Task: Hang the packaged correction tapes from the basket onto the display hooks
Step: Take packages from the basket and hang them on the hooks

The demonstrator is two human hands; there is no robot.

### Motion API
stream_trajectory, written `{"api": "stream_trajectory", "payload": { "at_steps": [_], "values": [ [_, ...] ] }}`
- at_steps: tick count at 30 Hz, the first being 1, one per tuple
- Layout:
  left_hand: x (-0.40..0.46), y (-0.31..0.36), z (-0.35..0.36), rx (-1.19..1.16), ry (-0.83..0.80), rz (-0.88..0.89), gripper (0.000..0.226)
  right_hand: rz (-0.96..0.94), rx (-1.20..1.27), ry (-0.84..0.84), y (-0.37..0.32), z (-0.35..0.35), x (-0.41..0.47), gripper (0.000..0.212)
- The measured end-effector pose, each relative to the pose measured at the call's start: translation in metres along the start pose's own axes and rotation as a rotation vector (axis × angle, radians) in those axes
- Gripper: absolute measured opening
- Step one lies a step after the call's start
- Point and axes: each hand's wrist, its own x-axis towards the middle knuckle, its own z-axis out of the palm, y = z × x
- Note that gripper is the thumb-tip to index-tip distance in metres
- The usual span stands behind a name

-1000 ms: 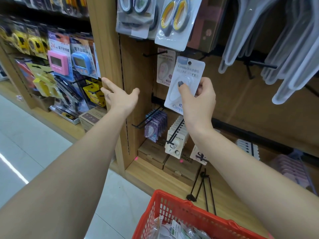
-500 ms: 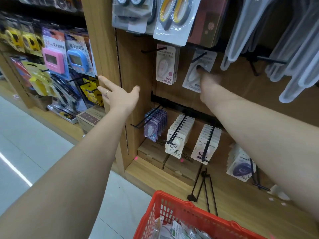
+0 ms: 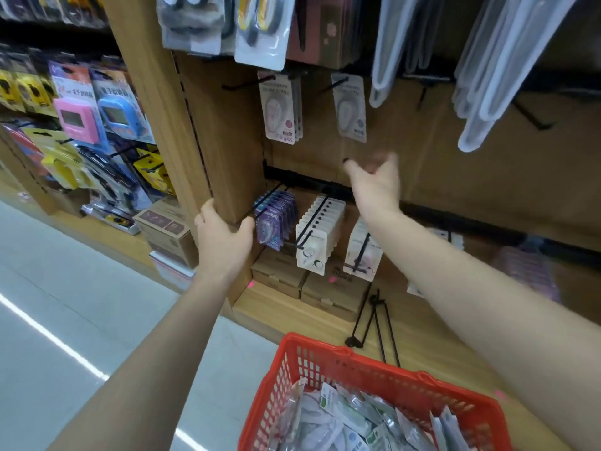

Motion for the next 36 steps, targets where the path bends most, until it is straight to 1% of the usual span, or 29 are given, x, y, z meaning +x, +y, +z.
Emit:
{"api": "stream_trajectory", "payload": {
  "at_steps": [2, 3, 5, 6, 8, 11, 12, 14, 15, 17, 18, 20, 21, 23, 25, 26, 28, 29, 31, 33, 34, 36],
  "values": [
    [-0.038, -0.005, 0.013, 0.010, -0.019, 0.058, 0.063, -0.125, 0.021, 0.000, 0.017, -0.022, -0.038, 0.041],
    [-0.059, -0.007, 0.020, 0.013, -0.047, 0.092, 0.055, -0.171, 0.031, 0.001, 0.027, -0.033, -0.056, 0.034],
    [-0.102, -0.016, 0.034, 0.039, -0.129, 0.172, 0.040, -0.223, 0.069, -0.016, 0.052, -0.058, -0.092, 0.025],
    [-0.122, -0.023, 0.042, 0.066, -0.190, 0.220, 0.034, -0.234, 0.083, -0.030, 0.065, -0.070, -0.108, 0.024],
    [-0.159, -0.041, 0.058, 0.168, -0.387, 0.296, 0.024, -0.216, 0.082, -0.039, 0.097, -0.094, -0.138, 0.027],
    [-0.202, -0.077, 0.081, 0.424, -0.760, 0.343, 0.019, -0.086, -0.003, -0.058, 0.161, -0.126, -0.180, 0.024],
    [-0.213, -0.092, 0.087, 0.526, -0.869, 0.318, 0.020, -0.027, -0.071, -0.089, 0.185, -0.135, -0.192, 0.022],
    [-0.230, -0.124, 0.096, 0.756, -1.042, 0.220, 0.039, 0.124, -0.252, -0.192, 0.235, -0.148, -0.213, 0.020],
    [-0.235, -0.139, 0.099, 0.871, -1.102, 0.167, 0.049, 0.227, -0.334, -0.261, 0.260, -0.153, -0.221, 0.019],
    [-0.246, -0.164, 0.104, 1.059, -1.184, 0.103, 0.061, 0.442, -0.480, -0.383, 0.306, -0.164, -0.238, 0.020],
    [-0.251, -0.174, 0.106, 1.113, -1.219, 0.082, 0.065, 0.491, -0.571, -0.436, 0.325, -0.170, -0.245, 0.026],
    [-0.264, -0.187, 0.111, 1.130, -1.316, 0.041, 0.072, 0.492, -0.764, -0.543, 0.351, -0.179, -0.255, 0.038],
    [-0.271, -0.191, 0.113, 1.109, -1.366, 0.042, 0.076, 0.483, -0.815, -0.563, 0.357, -0.180, -0.256, 0.041],
    [-0.286, -0.193, 0.117, 1.050, -1.456, 0.088, 0.082, 0.471, -0.813, -0.558, 0.362, -0.177, -0.253, 0.049],
    [-0.300, -0.190, 0.121, 1.025, -1.531, 0.176, 0.081, 0.458, -0.778, -0.523, 0.361, -0.174, -0.246, 0.053],
    [-0.305, -0.188, 0.123, 1.038, -1.560, 0.231, 0.080, 0.440, -0.791, -0.497, 0.359, -0.174, -0.243, 0.052],
    [-0.310, -0.185, 0.126, 1.113, -1.612, 0.343, 0.077, 0.401, -0.891, -0.453, 0.359, -0.178, -0.240, 0.053],
    [-0.311, -0.185, 0.127, 1.165, -1.624, 0.402, 0.075, 0.411, -0.963, -0.470, 0.361, -0.182, -0.241, 0.058],
    [-0.311, -0.184, 0.128, 1.251, -1.600, 0.514, 0.071, 0.502, -1.062, -0.599, 0.362, -0.189, -0.244, 0.065],
    [-0.309, -0.186, 0.130, 1.303, -1.564, 0.598, 0.063, 0.588, -1.065, -0.735, 0.365, -0.194, -0.249, 0.066],
    [-0.309, -0.188, 0.131, 1.326, -1.558, 0.634, 0.060, 0.595, -1.064, -0.773, 0.367, -0.196, -0.253, 0.069],
    [-0.309, -0.191, 0.133, 1.371, -1.557, 0.696, 0.056, 0.573, -1.073, -0.777, 0.370, -0.200, -0.256, 0.074]
  ]
}}
